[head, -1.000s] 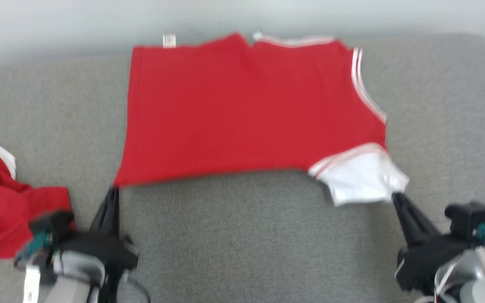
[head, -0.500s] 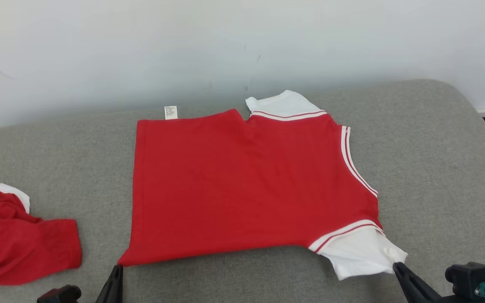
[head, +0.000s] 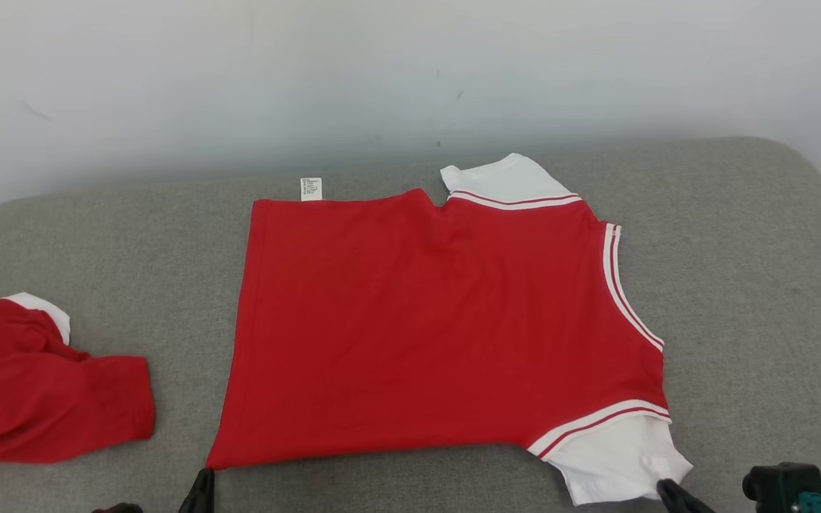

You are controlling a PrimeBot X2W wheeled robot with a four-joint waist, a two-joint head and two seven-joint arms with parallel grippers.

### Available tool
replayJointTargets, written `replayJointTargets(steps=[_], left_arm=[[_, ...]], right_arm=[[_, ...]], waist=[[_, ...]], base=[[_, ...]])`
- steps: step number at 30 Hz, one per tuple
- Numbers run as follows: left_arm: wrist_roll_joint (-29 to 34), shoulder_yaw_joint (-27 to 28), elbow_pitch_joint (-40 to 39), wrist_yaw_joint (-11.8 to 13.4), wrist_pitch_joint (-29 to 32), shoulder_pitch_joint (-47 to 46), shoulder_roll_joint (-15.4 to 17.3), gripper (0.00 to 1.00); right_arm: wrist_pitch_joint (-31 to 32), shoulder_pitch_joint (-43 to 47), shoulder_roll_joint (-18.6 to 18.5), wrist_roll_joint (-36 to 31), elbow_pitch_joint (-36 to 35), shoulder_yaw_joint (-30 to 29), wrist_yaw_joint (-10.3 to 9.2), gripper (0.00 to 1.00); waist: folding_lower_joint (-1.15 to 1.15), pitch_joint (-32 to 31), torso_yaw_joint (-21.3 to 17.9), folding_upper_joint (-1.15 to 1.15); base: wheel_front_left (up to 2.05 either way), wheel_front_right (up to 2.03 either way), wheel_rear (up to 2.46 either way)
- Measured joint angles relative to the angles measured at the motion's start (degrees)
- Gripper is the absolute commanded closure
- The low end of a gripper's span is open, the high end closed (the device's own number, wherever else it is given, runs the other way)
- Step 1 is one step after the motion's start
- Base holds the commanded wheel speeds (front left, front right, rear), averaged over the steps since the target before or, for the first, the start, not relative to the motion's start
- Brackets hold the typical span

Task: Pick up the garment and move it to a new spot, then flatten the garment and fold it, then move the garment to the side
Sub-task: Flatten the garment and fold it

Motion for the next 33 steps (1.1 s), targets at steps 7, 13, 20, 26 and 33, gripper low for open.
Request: replayJointTargets(steps=[7,13,20,26,33], left_arm=[[0.0,-0.8,-0.5,0.6,2.7,0.3,0.3,0.00],[-0.1,-0.1,-1.5,1.6,3.4,2.0,1.4,0.00],[4.8,0.2,-10.8,2.6,0.0,-0.8,3.4,0.00],[7.2,-1.0,-16.2,3.0,-0.6,-2.5,3.2,0.00],[7.4,-2.4,-17.8,3.1,0.8,-1.0,3.4,0.00]], right_arm=[[3.6,0.1,0.1,1.3,0.7,1.7,0.08,0.00],[4.5,0.0,-0.2,1.7,0.2,1.0,0.05,0.00],[-0.2,-3.7,-0.3,1.3,-2.1,-3.1,-1.45,0.00],[-7.3,-5.0,2.8,0.1,-1.6,-5.3,-3.24,0.00],[-13.4,-5.9,6.2,-1.0,0.8,-5.5,-4.27,0.00]], waist=[[0.00,0.7,0.6,0.01],[0.00,0.7,0.9,0.01],[0.00,-0.4,2.2,0.01],[0.00,-2.2,3.9,0.01],[0.00,-4.8,5.8,0.01]], base=[[0.00,0.00,0.00],[0.00,0.00,0.00],[0.00,0.00,0.00],[0.00,0.00,0.00],[0.00,0.00,0.00]])
